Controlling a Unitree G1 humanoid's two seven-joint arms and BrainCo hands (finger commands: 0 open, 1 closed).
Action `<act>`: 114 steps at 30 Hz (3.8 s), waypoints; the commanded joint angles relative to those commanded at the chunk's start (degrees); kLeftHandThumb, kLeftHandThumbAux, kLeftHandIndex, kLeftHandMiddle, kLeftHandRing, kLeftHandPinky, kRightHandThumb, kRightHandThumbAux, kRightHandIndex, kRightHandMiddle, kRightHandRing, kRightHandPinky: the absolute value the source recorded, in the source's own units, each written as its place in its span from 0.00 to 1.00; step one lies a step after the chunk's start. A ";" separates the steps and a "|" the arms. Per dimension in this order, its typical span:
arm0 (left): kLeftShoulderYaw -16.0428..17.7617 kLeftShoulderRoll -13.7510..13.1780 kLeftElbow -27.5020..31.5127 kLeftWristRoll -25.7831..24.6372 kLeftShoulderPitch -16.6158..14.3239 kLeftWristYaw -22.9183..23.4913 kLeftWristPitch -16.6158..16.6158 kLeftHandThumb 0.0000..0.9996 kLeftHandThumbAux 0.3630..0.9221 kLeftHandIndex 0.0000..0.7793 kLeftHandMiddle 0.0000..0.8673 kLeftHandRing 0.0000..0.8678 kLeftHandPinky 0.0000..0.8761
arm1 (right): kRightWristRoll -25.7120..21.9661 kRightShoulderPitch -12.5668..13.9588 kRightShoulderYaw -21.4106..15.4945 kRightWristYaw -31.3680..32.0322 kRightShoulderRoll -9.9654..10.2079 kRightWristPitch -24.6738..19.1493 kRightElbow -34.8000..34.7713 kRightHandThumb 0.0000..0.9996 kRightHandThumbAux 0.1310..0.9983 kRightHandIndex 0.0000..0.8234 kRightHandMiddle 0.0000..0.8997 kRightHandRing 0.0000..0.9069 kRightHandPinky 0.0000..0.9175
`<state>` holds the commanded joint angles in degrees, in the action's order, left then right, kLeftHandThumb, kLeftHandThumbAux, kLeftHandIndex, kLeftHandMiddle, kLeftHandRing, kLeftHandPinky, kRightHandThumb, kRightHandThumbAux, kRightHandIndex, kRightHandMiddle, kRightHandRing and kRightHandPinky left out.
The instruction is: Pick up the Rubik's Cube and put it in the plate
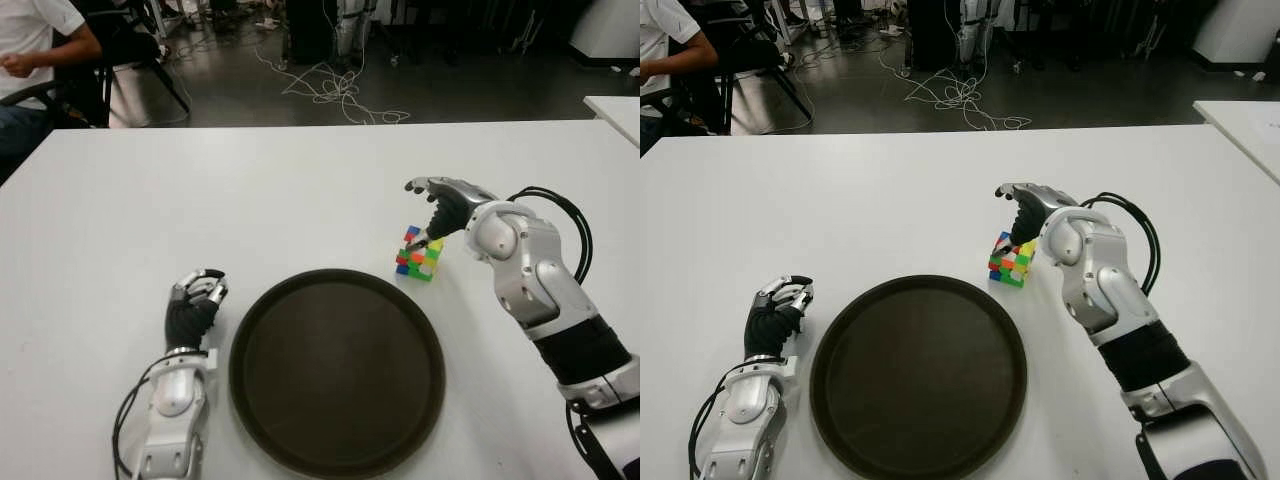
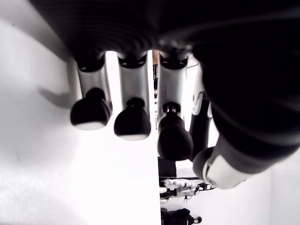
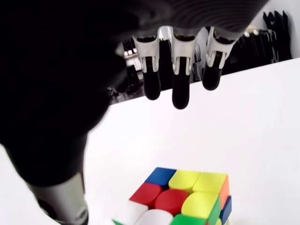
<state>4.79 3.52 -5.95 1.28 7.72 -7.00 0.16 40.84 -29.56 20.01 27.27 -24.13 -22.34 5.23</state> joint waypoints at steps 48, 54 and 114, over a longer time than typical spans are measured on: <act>-0.41 -0.34 1.06 0.42 0.68 0.46 0.85 0.71 0.61 0.57 0.94 0.95 0.93 | 1.79 -1.17 5.06 4.44 0.14 -4.91 3.77 0.00 0.80 0.12 0.16 0.16 0.10; -0.46 -0.41 0.93 0.82 0.64 0.08 1.03 0.71 0.61 0.57 0.94 0.95 0.93 | 1.07 -0.52 4.65 2.86 0.11 -3.14 4.10 0.00 0.80 0.11 0.15 0.15 0.09; -0.45 0.11 1.53 1.01 1.00 -0.74 0.99 0.71 0.61 0.57 0.94 0.96 0.94 | 1.38 -2.41 6.63 0.94 1.87 -3.91 8.55 0.00 0.79 0.10 0.14 0.12 0.05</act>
<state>4.33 3.63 -4.43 2.29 8.72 -7.74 1.15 42.22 -31.97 26.64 28.20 -22.26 -26.26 13.78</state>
